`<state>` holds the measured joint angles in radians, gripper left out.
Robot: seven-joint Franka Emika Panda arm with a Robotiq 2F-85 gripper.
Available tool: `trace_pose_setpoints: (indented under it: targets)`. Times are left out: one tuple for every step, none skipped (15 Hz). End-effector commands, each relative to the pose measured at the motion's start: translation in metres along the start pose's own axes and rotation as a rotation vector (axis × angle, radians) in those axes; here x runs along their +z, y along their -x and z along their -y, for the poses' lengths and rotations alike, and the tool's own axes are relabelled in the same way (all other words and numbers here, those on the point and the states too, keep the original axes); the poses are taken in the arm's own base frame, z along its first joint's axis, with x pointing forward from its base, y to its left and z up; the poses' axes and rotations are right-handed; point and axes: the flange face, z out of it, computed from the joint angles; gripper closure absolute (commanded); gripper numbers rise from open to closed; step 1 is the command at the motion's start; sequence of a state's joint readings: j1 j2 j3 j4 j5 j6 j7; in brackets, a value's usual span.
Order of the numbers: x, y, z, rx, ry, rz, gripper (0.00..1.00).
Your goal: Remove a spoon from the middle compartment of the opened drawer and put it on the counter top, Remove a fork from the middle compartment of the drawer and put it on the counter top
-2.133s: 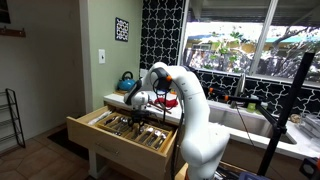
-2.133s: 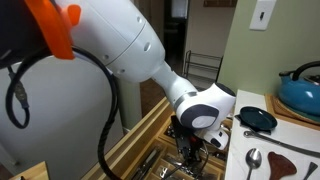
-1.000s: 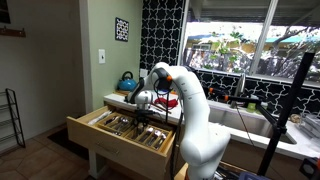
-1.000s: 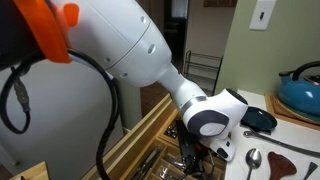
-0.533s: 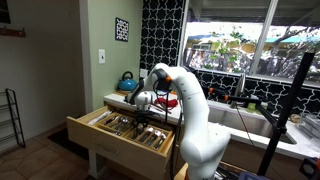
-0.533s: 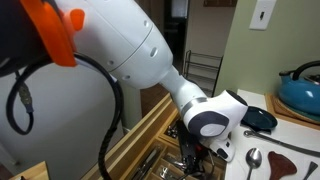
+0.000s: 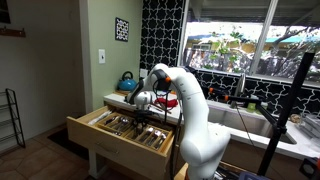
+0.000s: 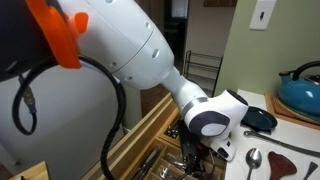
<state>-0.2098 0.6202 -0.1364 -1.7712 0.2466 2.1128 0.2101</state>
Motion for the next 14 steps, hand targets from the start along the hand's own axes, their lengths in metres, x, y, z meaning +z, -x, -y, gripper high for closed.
trace_pose_setpoints:
  targets:
    - [0.002, 0.001, -0.003, 0.03, -0.019, -0.03, 0.54]
    - [0.001, 0.001, -0.003, 0.039, -0.006, -0.057, 0.52]
    - [0.001, 0.002, -0.003, 0.046, -0.014, -0.069, 0.52]
    - [0.001, 0.003, -0.003, 0.058, -0.018, -0.09, 0.52]
    - [0.002, 0.004, -0.003, 0.066, -0.023, -0.11, 0.53]
    - [0.003, 0.006, -0.001, 0.068, -0.029, -0.125, 0.55]
    - [0.005, 0.008, 0.0, 0.073, -0.03, -0.137, 0.57]
    - [0.006, 0.011, 0.001, 0.074, -0.032, -0.149, 0.57]
    - [0.006, 0.013, 0.002, 0.08, -0.038, -0.16, 0.58]
    - [0.007, 0.015, 0.002, 0.082, -0.041, -0.167, 0.58]
    - [0.008, 0.016, 0.002, 0.085, -0.043, -0.178, 0.57]
    - [0.009, 0.018, 0.002, 0.086, -0.045, -0.174, 0.55]
    - [0.01, 0.02, 0.002, 0.088, -0.044, -0.18, 0.56]
    - [0.011, 0.021, 0.002, 0.097, -0.038, -0.175, 0.53]
